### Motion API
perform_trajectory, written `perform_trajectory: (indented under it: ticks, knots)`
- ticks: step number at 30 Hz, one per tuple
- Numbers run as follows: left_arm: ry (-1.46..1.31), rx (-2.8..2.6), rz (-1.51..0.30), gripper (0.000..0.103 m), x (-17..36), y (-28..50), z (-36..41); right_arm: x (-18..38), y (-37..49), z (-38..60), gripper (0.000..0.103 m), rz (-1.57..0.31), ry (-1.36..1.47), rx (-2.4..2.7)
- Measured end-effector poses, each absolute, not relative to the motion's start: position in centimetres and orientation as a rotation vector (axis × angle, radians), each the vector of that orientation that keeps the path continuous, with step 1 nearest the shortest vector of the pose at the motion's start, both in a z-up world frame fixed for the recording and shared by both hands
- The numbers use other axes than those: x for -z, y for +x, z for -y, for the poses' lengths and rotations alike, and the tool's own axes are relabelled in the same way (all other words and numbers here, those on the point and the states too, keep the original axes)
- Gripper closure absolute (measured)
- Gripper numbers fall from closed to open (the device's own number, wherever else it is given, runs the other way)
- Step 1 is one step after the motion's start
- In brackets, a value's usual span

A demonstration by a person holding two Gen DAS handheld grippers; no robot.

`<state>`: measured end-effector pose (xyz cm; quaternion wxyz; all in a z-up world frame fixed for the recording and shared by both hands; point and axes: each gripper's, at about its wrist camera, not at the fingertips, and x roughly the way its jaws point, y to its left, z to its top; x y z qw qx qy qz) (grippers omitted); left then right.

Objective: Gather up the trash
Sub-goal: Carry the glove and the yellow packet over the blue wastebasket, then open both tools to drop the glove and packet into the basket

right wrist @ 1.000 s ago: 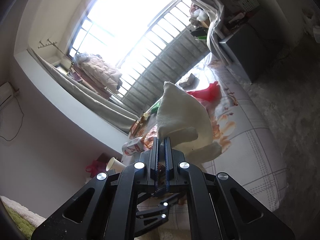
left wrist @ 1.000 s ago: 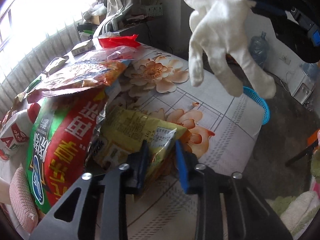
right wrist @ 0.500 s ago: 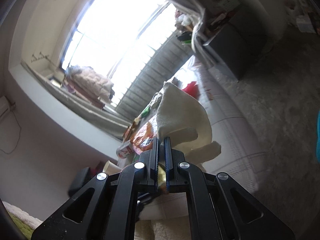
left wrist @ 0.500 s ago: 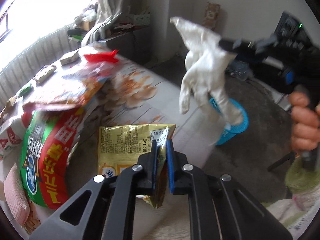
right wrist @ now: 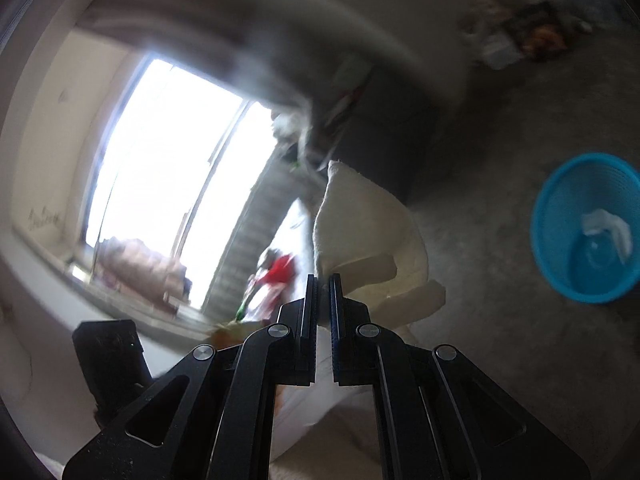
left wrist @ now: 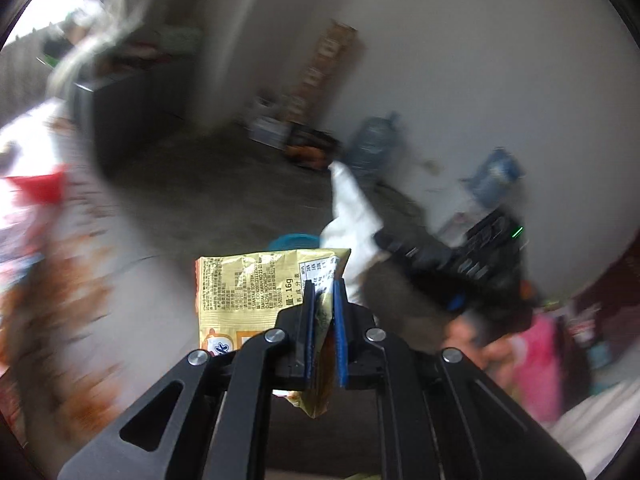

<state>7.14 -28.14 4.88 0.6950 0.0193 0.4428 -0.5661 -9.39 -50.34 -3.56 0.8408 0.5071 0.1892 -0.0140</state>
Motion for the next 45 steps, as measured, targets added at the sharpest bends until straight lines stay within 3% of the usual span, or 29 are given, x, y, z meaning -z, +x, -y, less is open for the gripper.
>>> perform_trajectory:
  ticks: [12,16,19,20,21,23,27,31,45]
  knots:
    - [-0.011,1.34,-1.422,0.094,5.5,11.2,50.0,14.2,-11.8,61.1,0.099,-0.397,1.323,0.327]
    - [0.017,1.308,-1.468,0.091,8.6,11.8,54.5,16.6,-10.9,63.7,0.095,-0.409,1.344,0.413]
    - [0.038,1.269,-1.514,0.081,11.0,11.7,56.8,19.0,-9.8,65.2,0.09,-0.43,1.377,0.479]
    - [0.057,1.249,-1.521,0.069,11.6,11.7,57.3,19.8,-9.7,65.2,0.08,-0.445,1.375,0.502]
    - [0.095,1.218,-1.516,0.063,12.1,11.4,57.8,20.4,-9.3,65.4,0.07,-0.465,1.37,0.53]
    - [0.121,1.19,-1.503,0.051,12.5,11.4,58.1,22.3,-9.2,66.0,0.067,-0.507,1.382,0.574]
    - [0.083,1.171,-1.493,0.045,11.7,12.5,56.7,23.9,-10.3,65.9,0.065,-0.514,1.44,0.593]
    - [0.077,1.131,-1.413,0.032,9.6,13.9,54.7,22.8,-11.7,64.6,0.051,-0.504,1.428,0.593]
    - [-0.078,1.113,-1.191,0.025,-3.2,13.3,38.3,13.5,-13.3,57.0,0.043,-0.605,1.071,0.521]
